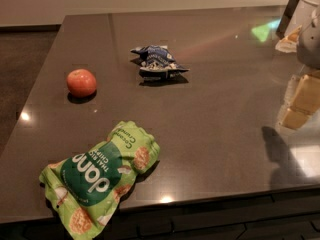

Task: Move apple near green rice chip bag

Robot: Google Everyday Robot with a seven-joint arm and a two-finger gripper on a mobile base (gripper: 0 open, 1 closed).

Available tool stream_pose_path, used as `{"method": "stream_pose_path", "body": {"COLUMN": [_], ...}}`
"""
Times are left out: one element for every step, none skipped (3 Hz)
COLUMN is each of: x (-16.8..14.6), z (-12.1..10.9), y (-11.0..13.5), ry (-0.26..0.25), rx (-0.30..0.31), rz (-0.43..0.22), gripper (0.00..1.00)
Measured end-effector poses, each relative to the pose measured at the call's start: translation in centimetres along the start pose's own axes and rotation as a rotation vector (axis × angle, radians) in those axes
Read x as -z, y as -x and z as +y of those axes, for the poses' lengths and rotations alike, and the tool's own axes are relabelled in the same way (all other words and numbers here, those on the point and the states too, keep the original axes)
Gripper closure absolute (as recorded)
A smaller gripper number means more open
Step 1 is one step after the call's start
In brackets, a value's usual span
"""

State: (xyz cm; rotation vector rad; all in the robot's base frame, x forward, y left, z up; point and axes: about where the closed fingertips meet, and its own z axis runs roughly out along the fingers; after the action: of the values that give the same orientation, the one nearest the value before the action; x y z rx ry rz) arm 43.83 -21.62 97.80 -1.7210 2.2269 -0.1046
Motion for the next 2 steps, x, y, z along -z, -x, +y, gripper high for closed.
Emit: {"method": "stream_pose_path", "body": {"x": [0.1,0.0], "z": [0.0,-1.6], "y": [0.0,1.7], "ry": [-0.003,-0.007], "rx": [0.000,0.000], "rz": [0.000,-0.024], "gripper": [0.00,0.00]}}
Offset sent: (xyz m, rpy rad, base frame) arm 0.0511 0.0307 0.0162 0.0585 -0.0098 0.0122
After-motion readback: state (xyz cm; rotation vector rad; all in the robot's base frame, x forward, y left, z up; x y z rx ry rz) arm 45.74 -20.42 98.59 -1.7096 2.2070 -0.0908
